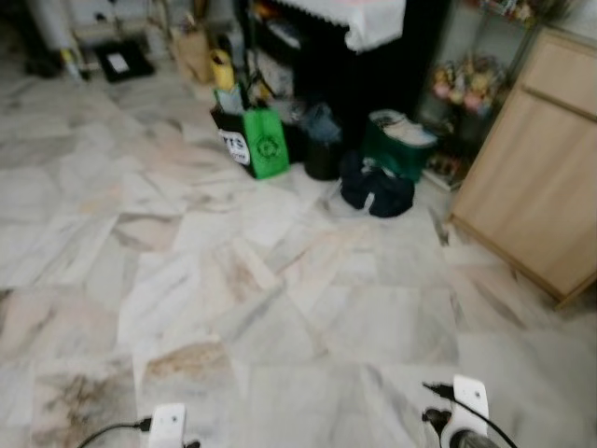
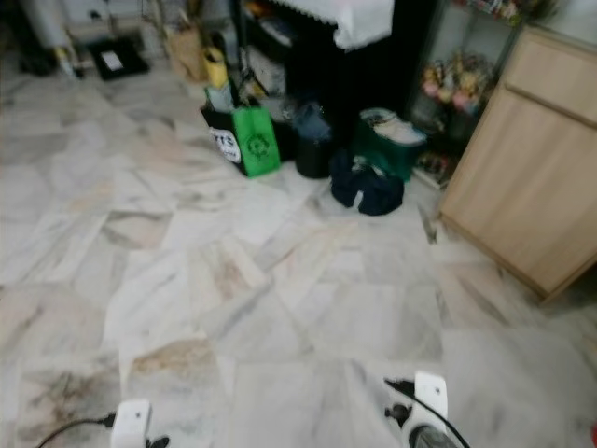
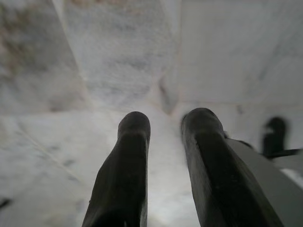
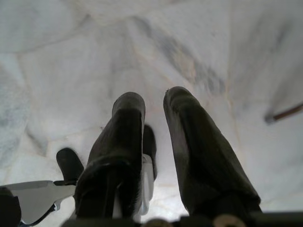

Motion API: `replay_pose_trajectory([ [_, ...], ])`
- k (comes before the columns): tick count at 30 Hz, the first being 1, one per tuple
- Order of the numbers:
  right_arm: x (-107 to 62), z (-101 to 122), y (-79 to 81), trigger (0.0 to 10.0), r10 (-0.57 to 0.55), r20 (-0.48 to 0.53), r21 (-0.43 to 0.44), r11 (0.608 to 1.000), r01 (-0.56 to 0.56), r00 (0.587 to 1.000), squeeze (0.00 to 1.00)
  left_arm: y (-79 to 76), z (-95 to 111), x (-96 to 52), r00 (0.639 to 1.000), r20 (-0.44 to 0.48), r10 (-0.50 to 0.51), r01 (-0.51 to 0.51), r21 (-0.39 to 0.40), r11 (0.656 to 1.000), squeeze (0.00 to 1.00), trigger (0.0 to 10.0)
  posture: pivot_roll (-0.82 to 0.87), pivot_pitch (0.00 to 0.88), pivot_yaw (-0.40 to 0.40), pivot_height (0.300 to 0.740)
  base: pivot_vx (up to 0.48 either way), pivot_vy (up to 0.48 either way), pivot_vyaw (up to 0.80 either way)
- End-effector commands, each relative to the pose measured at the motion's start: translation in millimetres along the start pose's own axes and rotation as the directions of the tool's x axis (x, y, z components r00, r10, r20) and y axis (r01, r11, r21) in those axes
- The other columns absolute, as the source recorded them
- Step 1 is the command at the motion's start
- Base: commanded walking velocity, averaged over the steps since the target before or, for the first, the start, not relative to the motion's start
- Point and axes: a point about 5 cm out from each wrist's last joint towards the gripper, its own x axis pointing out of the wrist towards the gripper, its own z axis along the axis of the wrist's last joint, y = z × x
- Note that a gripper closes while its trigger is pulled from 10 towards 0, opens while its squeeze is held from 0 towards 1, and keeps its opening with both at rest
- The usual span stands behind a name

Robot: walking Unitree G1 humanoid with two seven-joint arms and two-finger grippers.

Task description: Setting the table

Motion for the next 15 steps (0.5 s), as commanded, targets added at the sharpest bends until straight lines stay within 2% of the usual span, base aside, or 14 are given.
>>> replay_pose_trajectory([
  [1, -1.3, -4, -6.3, 10.0, -0.022, -0.016, 0.007, 1.000, 0.022, 1.000, 0.00, -5.5, -6, -0.3, 0.999, -0.028, -0.022, 0.022, -0.011, 1.000, 0.00, 10.0, -0.06, 0.082, 0.005, 0.740, 0.000, 0.000, -0.78],
  [8, -1.2, -4, -5.5, 10.0, -0.024, -0.015, 0.018, 1.000, 0.025, 1.000, 0.00, -11.4, -1, 1.2, 0.999, -0.025, -0.037, 0.037, 0.010, 0.999, 0.00, 10.0, -0.05, 0.087, 0.009, 0.740, 0.000, 0.000, -0.78],
  [12, -1.1, -5, -4.9, 10.0, -0.025, -0.015, 0.019, 0.999, 0.025, 1.000, 0.00, -21.9, 3, 2.8, 0.998, -0.023, -0.051, 0.051, 0.020, 0.998, 0.00, 10.0, -0.05, 0.088, 0.013, 0.740, 0.000, 0.000, -0.78],
  [15, -1.0, -5, -4.2, 10.0, -0.026, -0.015, 0.024, 0.999, 0.026, 1.000, 0.00, -16.5, -1, 1.6, 0.998, -0.027, -0.050, 0.051, 0.024, 0.998, 0.00, 10.0, -0.05, 0.088, 0.016, 0.740, 0.000, 0.000, -0.78],
])
